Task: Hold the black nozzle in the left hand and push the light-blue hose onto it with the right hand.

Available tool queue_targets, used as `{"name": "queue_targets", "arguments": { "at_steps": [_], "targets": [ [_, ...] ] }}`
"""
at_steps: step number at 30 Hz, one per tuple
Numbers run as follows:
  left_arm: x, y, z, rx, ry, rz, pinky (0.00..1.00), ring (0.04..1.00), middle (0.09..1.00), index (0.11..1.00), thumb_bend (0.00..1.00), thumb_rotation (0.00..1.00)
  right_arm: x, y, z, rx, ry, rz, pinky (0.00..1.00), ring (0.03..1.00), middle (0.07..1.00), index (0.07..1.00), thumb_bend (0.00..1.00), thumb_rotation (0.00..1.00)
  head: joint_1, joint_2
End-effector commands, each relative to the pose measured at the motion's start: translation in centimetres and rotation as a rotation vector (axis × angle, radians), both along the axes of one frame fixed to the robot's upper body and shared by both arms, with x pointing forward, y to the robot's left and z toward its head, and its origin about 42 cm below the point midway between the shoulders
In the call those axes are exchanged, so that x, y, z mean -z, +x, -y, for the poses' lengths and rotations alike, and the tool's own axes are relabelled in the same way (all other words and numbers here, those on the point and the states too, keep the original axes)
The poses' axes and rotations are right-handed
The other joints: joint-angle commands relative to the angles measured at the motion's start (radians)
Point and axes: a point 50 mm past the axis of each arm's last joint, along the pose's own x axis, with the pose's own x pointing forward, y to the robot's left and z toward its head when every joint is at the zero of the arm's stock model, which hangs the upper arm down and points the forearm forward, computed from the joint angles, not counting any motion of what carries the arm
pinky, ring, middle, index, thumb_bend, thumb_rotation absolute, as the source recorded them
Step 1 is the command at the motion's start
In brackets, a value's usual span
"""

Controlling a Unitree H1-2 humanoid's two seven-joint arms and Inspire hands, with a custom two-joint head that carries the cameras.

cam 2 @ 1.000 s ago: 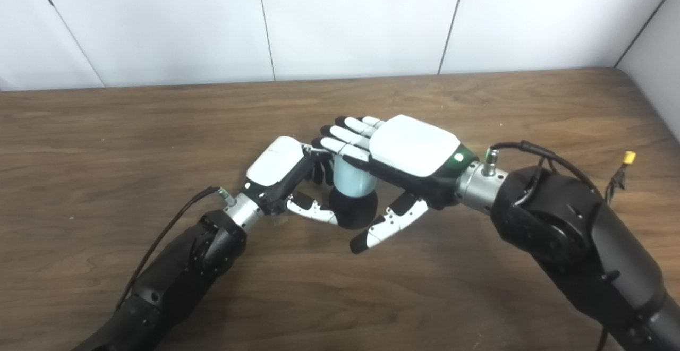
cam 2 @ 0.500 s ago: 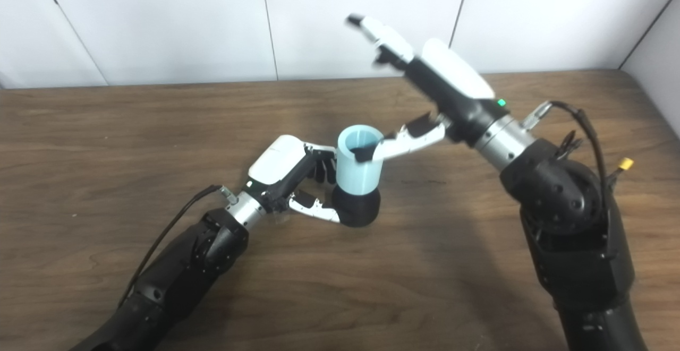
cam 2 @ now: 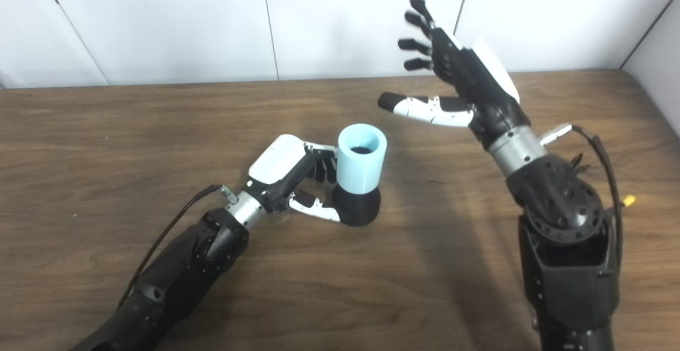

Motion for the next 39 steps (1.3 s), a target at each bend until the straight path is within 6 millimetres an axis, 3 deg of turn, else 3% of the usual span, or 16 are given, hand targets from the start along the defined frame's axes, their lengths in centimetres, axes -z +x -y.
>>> {"name": "queue_targets", "arguments": {
  "at_steps": [1,3,8,15,22,25,30,31,33,34,37,39],
  "targets": [
    [5.9,-3.2,-2.9,-0.067,0.100,-0.157,0.29,0.359,0.431,0.511,0.52,0.00,-0.3,0.2,0.5,0.039,0.069,0.024,0.73,0.813,0.916,0.943,0.52,0.08,-0.001,0.000],
    [5.9,-3.3,-3.0,-0.070,0.103,-0.158,0.29,0.357,0.432,0.511,0.52,0.00,0.8,0.3,0.8,0.075,0.104,-0.009,0.69,0.790,0.902,0.927,0.53,0.03,0.000,-0.002],
    [5.9,-3.3,-3.4,-0.065,0.110,-0.158,0.31,0.375,0.439,0.513,0.52,0.00,3.6,0.4,1.5,0.163,0.108,-0.077,0.57,0.729,0.873,0.906,0.54,0.13,-0.003,-0.006],
    [6.0,-3.2,-3.5,-0.065,0.109,-0.161,0.31,0.371,0.433,0.513,0.52,0.00,7.1,0.6,1.2,0.206,0.250,-0.229,0.62,0.724,0.867,0.882,0.54,0.02,-0.004,-0.014],
    [6.0,-3.1,-3.5,-0.065,0.112,-0.164,0.31,0.373,0.439,0.510,0.52,0.00,9.1,0.9,0.5,0.219,0.287,-0.275,0.55,0.693,0.817,0.834,0.53,0.09,0.006,-0.023],
    [6.0,-3.2,-3.6,-0.072,0.111,-0.164,0.31,0.368,0.437,0.509,0.52,0.00,9.7,1.0,0.2,0.221,0.303,-0.294,0.49,0.637,0.768,0.787,0.56,0.09,0.006,-0.023],
    [5.6,-3.3,-3.9,-0.090,0.115,-0.188,0.31,0.379,0.438,0.513,0.52,0.00,10.4,1.0,-0.4,0.215,0.326,-0.310,0.53,0.644,0.756,0.765,0.62,0.08,0.013,-0.030],
    [5.3,-3.3,-3.9,-0.095,0.159,-0.206,0.34,0.414,0.451,0.514,0.52,0.00,10.6,0.9,-0.4,0.216,0.316,-0.311,0.56,0.659,0.757,0.762,0.63,0.09,0.013,-0.030],
    [4.5,-3.3,-4.1,-0.110,0.231,-0.253,0.49,0.601,0.648,0.706,0.85,0.23,10.9,0.8,-0.6,0.220,0.310,-0.314,0.56,0.678,0.757,0.761,0.63,0.12,0.014,-0.031],
    [4.1,-3.4,-4.2,-0.117,0.248,-0.266,0.57,0.712,0.756,0.797,0.93,0.28,11.0,0.7,-0.8,0.220,0.318,-0.317,0.53,0.668,0.758,0.761,0.63,0.12,0.014,-0.031],
    [3.3,-3.8,-4.7,-0.152,0.246,-0.276,0.77,0.927,0.950,0.969,0.99,0.35,11.1,0.5,-1.0,0.221,0.327,-0.318,0.48,0.661,0.758,0.762,0.63,0.12,0.014,-0.032],
    [2.7,-4.2,-5.2,-0.192,0.240,-0.271,0.85,0.984,0.990,0.995,1.00,0.38,11.3,0.4,-0.9,0.226,0.321,-0.318,0.49,0.685,0.762,0.762,0.63,0.14,0.022,-0.033]
  ]
}}
